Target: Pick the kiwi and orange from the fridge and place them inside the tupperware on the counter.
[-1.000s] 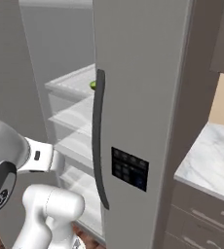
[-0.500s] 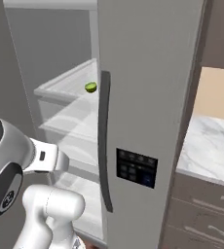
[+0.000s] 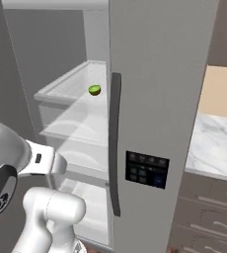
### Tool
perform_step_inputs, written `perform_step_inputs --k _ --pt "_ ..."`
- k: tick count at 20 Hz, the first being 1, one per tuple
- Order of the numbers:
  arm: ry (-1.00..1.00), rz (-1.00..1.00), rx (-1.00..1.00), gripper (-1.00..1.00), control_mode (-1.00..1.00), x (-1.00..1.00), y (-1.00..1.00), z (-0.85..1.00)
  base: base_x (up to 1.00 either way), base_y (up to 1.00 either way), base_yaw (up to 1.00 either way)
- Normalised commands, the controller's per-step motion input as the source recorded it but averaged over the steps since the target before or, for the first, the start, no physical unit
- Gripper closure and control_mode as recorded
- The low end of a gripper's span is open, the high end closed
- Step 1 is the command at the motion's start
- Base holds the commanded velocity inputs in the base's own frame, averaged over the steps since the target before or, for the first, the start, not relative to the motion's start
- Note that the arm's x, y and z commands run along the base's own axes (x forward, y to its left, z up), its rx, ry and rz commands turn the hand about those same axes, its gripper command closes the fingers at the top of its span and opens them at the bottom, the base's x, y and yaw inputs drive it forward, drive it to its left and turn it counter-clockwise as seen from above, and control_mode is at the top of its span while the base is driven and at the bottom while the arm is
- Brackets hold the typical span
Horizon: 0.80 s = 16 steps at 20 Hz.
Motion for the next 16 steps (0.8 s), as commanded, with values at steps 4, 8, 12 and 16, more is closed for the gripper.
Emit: perform_step_inputs --k 4,8,12,16 --pt "0.00 0.00 0.00 -1.00 1.00 0.00 0.00 0.00 0.52 0.09 -0.04" --pt "0.00 0.00 0.00 -1.00 1.00 0.00 0.00 0.00 0.67 0.37 -0.03" --pt "0.00 0.00 0.00 -1.00 1.00 0.00 0.00 0.00 0.39 0.37 -0.05" --pt "0.01 -0.06 -0.04 -1.00 -1.00 0.00 0.15 0.00 0.00 0.16 -0.05"
